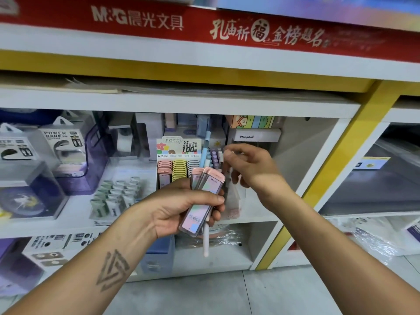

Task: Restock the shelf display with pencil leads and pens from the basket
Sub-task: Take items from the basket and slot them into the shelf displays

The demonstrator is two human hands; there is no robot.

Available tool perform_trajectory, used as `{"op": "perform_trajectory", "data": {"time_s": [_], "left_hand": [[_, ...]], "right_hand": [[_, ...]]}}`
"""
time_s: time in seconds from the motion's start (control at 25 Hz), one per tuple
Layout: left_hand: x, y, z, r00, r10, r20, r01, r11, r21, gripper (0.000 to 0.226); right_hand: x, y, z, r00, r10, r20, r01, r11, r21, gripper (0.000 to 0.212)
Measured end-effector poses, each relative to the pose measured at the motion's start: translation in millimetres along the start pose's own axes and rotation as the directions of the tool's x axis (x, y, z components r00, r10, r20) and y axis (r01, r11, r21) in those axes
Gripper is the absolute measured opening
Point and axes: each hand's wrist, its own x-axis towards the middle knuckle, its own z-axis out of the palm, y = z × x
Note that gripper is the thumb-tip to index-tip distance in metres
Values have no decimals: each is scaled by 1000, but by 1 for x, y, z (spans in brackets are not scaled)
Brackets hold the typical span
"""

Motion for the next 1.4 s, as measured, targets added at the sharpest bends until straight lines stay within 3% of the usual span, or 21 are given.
{"op": "perform_trajectory", "data": {"time_s": [0.08,0.12,0.24,0.36,0.48,0.56,0.72,1.0,1.24,1.32,1.4], "left_hand": [[0,-1,2,1000,-9,17,9,1000,-4,11],[-1,-2,2,1000,-12,19,12,1000,-7,10],[-1,-4,0,1000,-21,16,21,1000,-11,10],[-3,-5,-6,999,-35,-17,34,998,-47,16],[-2,-5,-9,999,-26,-28,24,997,-68,22],[-1,-5,-9,999,-14,-33,12,998,-66,23],[-2,-5,-11,1000,2,-20,-4,996,-87,26],[-2,-4,-10,1000,-5,-23,1,990,-143,40],[-4,-3,-9,1000,21,5,-20,988,-153,34],[-4,-2,-10,1000,23,-4,-23,988,-151,26],[-4,-3,-12,1000,21,-16,-23,991,-134,30]], "right_hand": [[-7,-5,3,996,57,74,-67,988,142,15],[-9,-6,2,997,60,45,-68,975,209,15],[-3,-11,-14,981,68,-184,0,937,350,13],[0,-6,-26,956,-85,-281,111,991,78,15],[-5,9,-25,950,-267,-162,210,931,-299,22],[-9,18,-22,942,-331,-60,277,865,-419,21],[-11,31,-18,916,-399,49,374,802,-465,19],[-11,35,-13,894,-433,112,434,778,-454,16],[-4,39,-15,937,-350,-27,302,844,-444,25],[-5,40,-15,952,-305,6,279,861,-426,27],[-9,39,-13,941,-326,89,324,797,-510,22]]}}
